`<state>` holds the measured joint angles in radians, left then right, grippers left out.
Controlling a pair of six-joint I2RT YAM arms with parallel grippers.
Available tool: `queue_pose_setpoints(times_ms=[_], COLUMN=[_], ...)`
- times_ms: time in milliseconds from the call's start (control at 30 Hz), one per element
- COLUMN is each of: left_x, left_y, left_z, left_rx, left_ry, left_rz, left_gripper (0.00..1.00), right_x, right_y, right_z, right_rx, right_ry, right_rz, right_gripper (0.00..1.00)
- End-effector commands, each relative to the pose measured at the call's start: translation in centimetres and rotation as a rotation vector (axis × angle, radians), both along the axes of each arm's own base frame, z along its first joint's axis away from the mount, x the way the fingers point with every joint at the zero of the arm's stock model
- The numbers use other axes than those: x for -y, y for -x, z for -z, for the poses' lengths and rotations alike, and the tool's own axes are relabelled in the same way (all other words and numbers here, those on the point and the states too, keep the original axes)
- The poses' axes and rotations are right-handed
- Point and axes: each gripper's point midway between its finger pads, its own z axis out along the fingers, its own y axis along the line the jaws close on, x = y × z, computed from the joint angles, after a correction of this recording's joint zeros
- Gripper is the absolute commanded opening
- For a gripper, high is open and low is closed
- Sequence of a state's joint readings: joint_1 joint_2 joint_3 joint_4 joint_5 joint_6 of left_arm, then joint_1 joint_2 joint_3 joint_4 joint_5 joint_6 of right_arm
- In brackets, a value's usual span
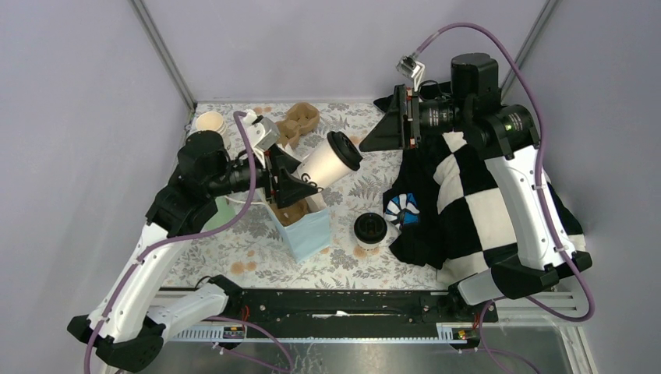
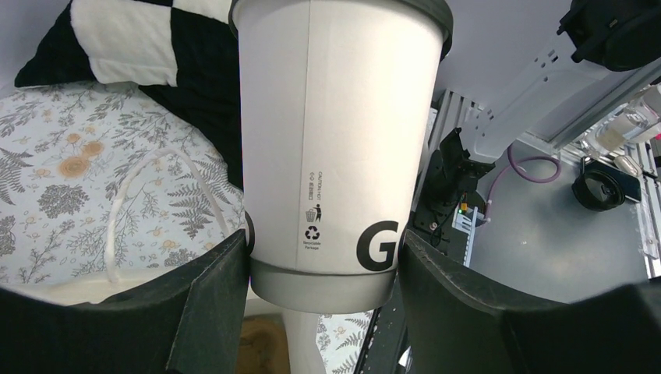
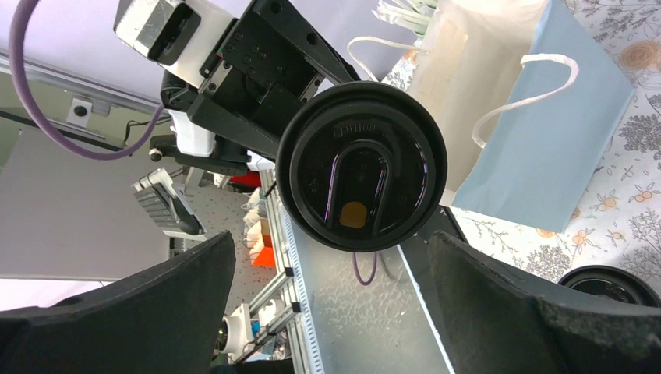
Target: Pack the takeout coffee
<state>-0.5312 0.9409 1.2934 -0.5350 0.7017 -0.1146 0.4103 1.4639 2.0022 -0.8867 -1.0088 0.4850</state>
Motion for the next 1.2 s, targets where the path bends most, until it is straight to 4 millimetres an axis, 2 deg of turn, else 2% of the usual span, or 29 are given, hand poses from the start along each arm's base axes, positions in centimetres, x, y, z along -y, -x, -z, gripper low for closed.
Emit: queue_pose_setpoints(times_ms=[0,233,367,633,833,1167], left_x=[0.3,0.7,0.9,1.0,1.3,1.4], left_y=[0.4,0.4,0.2,0.3,0.1,0.0], left_z=[-1.7,-2.1,-2.0,-1.8,-1.5,-1.5], left_rx=[0.076,0.076,0.071,0.056,0.029,0.015], left_ry=[0.016,0.015,0.013,0.013,0.012,0.013], left_rz=[0.050,0.076,0.084,0.093,0.098,0.100], left_gripper=[0.56,0.55,0.55,0.55,0.55,0.54], right_x=[0.1,-0.2,-0.7,-1.1,-1.4,-2.0], right_y=[-0.1,-0.7,-0.8,-1.2,-1.0,-0.4], right_z=[0.9,2.5,2.1,2.7,2.4,3.2], right_rx=[0.042,0.017,0.012,-0.014,-0.034,-0.053], right_ry=[0.013,0.022,-0.022,-0.039,-0.068,-0.059], right_rz=[-0.024,-0.039,-0.059,-0.078,-0.100,-0.128], right_gripper=[1.00,1.00,1.00,1.00,0.92,0.83])
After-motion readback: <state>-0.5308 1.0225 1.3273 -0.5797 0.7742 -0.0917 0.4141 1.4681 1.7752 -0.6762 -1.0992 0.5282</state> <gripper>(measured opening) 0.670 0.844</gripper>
